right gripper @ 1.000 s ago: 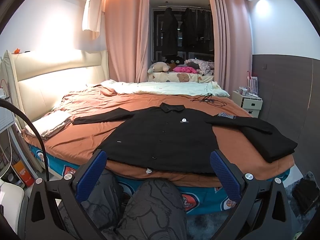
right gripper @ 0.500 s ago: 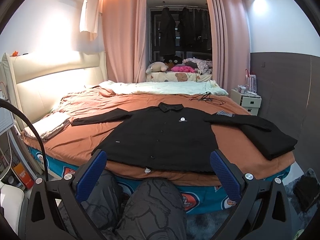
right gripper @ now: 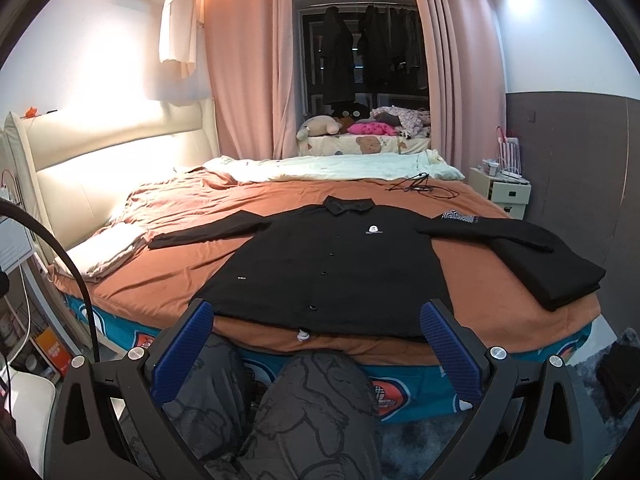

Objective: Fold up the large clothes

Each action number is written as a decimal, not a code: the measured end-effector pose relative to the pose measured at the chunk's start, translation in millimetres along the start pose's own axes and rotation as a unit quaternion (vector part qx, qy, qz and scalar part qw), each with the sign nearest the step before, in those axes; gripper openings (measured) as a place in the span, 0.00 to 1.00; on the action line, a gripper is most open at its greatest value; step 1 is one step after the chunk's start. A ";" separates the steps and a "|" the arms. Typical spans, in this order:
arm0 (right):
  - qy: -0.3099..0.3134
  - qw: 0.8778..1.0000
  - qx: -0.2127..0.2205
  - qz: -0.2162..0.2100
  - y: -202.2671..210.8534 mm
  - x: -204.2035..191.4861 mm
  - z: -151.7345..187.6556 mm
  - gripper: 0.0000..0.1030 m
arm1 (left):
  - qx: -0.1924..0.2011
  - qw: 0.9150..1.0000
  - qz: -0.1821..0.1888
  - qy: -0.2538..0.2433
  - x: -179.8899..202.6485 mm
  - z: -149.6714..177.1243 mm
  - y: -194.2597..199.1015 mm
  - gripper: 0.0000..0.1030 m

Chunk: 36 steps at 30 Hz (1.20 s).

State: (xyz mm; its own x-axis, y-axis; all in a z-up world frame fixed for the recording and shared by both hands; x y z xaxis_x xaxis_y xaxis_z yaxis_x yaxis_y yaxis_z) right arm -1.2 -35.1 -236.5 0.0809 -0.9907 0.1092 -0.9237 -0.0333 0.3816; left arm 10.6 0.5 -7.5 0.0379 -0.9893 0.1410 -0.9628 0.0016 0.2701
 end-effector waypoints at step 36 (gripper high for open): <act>-0.035 0.990 -0.139 0.019 -240.9 6.2 -95.9 1.00 | -0.150 0.982 -0.040 0.109 -135.6 -8.4 -296.0 0.93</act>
State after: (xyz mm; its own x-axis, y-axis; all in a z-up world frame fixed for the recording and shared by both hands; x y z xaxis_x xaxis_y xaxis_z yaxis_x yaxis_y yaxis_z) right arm 257.8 -20.6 -239.6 0.0127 -0.9975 0.0695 -0.7864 0.0330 0.6169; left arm 292.7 135.4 -98.6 0.1981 -0.9333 0.2996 -0.8336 0.0004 0.5523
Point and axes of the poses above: each gripper's, at about its wrist camera, not at the fingertips, and y roughly against the way its jaws point, x to its right, z to its underside, the point moved 1 cm from there along -y, roughly the way its jaws point, and after that the axes turned 6 degrees about y, right-handed, at the moved point
